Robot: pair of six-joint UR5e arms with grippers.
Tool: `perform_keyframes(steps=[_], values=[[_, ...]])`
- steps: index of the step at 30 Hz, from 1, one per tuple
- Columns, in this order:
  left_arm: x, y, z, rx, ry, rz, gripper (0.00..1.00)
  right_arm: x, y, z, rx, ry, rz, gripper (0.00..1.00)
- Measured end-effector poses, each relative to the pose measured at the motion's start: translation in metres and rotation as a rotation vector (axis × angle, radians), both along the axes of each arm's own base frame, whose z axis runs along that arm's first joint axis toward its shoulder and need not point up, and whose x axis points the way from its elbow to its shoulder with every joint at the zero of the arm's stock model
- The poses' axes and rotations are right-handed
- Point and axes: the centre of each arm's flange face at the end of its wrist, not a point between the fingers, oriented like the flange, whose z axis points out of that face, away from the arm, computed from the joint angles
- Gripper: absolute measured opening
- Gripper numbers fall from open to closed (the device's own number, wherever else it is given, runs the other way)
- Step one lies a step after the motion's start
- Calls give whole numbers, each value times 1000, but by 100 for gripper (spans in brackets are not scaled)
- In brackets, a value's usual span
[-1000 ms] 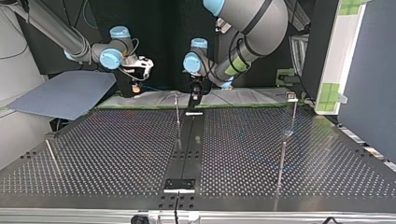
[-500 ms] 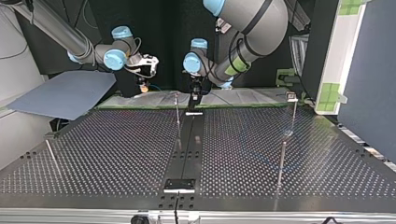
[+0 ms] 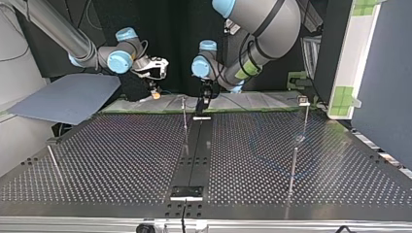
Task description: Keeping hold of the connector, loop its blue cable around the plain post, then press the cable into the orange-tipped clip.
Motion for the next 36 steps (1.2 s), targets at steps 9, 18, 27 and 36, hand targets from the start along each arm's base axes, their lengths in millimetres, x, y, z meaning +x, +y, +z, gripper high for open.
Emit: perform_keyframes(steps=[9, 18, 27, 36], values=[[-19, -3, -6, 59, 26, -5, 0, 8, 4, 14, 11, -47, -3, 0], [-46, -2, -18, 122, 42, -18, 0, 6, 19, 5, 46, -47, -5, 0], [-47, 0, -18, 130, 43, -4, 0, -9, 34, -9, 102, -48, -47, 0], [-39, 8, -18, 126, 42, 13, 0, -26, 35, -16, 131, -29, -129, 0]])
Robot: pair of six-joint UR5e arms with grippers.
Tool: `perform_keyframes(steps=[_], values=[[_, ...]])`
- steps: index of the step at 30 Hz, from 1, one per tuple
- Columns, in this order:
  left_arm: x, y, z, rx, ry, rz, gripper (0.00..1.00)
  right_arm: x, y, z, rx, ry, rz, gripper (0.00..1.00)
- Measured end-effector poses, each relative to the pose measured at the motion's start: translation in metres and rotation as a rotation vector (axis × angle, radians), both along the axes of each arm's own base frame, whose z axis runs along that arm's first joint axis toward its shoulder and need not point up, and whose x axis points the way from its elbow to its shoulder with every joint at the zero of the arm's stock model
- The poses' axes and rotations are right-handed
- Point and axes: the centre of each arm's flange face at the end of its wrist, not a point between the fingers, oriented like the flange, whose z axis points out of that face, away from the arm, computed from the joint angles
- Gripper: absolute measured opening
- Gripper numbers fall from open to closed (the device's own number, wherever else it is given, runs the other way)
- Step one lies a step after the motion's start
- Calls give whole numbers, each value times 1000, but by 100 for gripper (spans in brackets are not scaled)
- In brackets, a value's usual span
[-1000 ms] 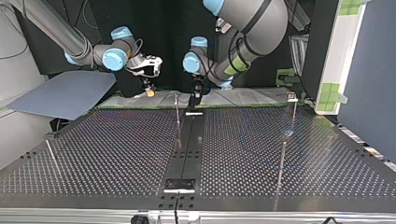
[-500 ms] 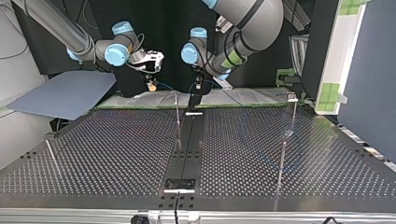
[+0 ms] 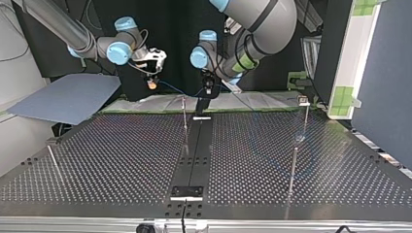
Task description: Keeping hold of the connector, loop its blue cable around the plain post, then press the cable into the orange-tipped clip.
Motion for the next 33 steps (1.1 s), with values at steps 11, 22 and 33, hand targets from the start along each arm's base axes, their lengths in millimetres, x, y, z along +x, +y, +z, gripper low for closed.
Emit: perform_keyframes(steps=[11, 22, 33], values=[[9, 1, 2, -13, -26, 5, 0, -16, -7, -3, 1, 22, -61, 0], [30, -15, 18, -22, -65, -23, 0, -18, -10, -3, -15, 21, -72, 0], [35, -15, 21, -13, -61, -17, 0, -24, -15, -4, -20, 23, -95, 0]])
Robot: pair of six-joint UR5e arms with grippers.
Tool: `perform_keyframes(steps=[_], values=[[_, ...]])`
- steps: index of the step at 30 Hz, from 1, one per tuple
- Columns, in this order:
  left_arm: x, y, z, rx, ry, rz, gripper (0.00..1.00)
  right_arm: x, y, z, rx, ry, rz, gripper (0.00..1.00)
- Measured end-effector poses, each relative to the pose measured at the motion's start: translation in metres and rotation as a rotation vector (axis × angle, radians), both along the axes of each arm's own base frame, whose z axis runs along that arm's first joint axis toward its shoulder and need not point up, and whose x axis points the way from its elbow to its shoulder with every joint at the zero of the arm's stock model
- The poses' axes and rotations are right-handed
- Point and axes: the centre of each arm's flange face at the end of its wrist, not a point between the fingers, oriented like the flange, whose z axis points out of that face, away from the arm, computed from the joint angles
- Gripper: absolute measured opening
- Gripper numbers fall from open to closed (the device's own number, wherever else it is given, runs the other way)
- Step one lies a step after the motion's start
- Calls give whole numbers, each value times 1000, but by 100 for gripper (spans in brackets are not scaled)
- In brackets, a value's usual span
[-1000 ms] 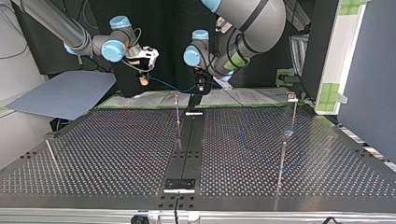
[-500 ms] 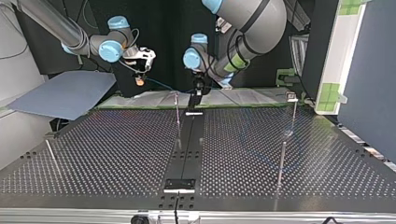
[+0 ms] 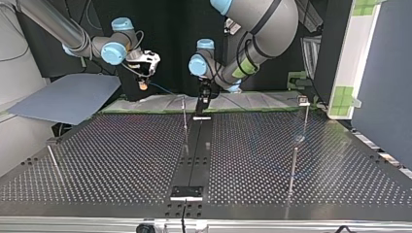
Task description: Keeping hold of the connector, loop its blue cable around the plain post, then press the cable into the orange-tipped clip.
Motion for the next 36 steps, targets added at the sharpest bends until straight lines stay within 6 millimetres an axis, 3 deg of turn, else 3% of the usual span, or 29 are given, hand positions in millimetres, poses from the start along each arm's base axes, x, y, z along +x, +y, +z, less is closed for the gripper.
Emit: perform_keyframes(steps=[10, 36], values=[[5, 6, 0, 5, 5, 13, 0, 0, -5, 1, -25, 9, 0, 0], [7, 31, -5, 43, 74, 60, 0, 39, 2, 12, -82, 31, 165, 0]])
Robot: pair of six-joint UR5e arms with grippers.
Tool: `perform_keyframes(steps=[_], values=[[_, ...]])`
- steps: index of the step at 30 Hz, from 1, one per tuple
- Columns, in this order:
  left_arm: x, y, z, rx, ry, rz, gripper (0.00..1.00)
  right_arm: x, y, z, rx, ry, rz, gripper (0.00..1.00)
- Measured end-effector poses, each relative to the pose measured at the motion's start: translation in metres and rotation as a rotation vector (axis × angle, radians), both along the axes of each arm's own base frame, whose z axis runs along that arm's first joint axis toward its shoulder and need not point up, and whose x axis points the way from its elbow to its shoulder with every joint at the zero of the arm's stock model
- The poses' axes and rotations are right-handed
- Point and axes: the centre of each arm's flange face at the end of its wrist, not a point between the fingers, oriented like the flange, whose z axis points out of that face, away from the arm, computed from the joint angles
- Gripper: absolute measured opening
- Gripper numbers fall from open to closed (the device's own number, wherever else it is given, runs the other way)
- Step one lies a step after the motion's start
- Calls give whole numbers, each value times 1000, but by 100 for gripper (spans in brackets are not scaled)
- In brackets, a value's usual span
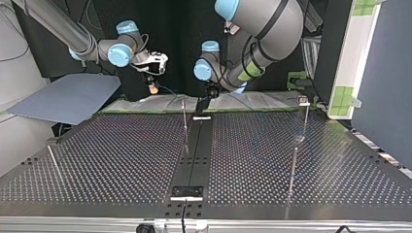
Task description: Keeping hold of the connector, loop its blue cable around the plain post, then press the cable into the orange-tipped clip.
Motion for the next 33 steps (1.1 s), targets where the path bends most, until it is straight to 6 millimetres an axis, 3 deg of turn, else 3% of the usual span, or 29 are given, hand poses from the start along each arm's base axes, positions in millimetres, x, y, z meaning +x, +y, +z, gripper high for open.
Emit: perform_keyframes(steps=[9, 17, 33], values=[[-2, 3, -2, 6, 10, 3, 0, 12, 1, 5, -17, -6, 26, 0], [-8, 4, -5, 12, 19, 1, 0, 27, 13, 5, 0, -28, 95, 0], [-22, 6, -13, 23, 34, -9, 0, 0, 26, -12, 98, -33, -24, 0]])
